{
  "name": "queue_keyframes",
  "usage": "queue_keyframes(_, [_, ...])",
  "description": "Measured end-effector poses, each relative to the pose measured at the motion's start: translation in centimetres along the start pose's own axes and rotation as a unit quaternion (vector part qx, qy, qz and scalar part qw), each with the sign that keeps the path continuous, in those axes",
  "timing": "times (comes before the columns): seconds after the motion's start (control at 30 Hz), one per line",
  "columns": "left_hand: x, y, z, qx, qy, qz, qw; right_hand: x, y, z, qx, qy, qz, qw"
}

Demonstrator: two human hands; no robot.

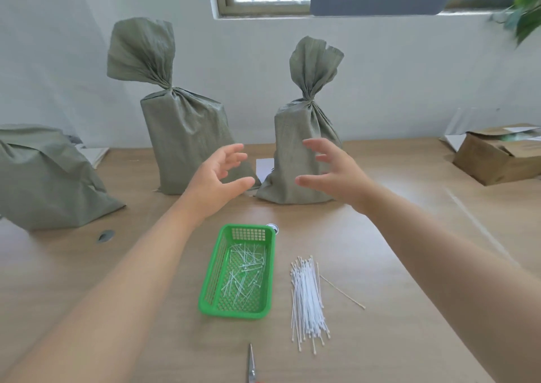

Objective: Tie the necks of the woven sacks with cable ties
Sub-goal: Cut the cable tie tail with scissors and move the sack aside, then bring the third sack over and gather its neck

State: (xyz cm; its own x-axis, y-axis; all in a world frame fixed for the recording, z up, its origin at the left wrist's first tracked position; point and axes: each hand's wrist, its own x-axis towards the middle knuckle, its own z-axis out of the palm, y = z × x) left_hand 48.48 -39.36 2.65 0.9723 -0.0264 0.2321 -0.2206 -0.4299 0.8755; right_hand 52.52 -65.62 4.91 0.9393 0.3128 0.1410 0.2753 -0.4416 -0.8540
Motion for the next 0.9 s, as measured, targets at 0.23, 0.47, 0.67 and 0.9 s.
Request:
queue_keyframes(0.23, [-9.1, -2.0, -7.7, -0.014, -0.015, 0.001, 1.0, -7.3, -6.4, 10.0, 0.039, 0.031, -0.004, 0.999])
queue_keyframes(0.47, [-16.6, -4.1, -15.2, -0.026, -0.017, -0.028, 0.999, -10.6, -11.9, 19.9, 0.04, 0.012, -0.016, 0.999])
queue_keyframes(0.67, [-17.7, -5.0, -19.9, 0.008, 0.006, -0.042, 0.999, -9.0, -14.2, 24.6, 0.037, -0.017, -0.04, 0.998])
queue_keyframes(0.9, [-18.8, -6.8, -23.9, 0.029, 0.034, -0.063, 0.997, -6.0, -16.2, 28.7, 0.063, -0.083, -0.054, 0.993])
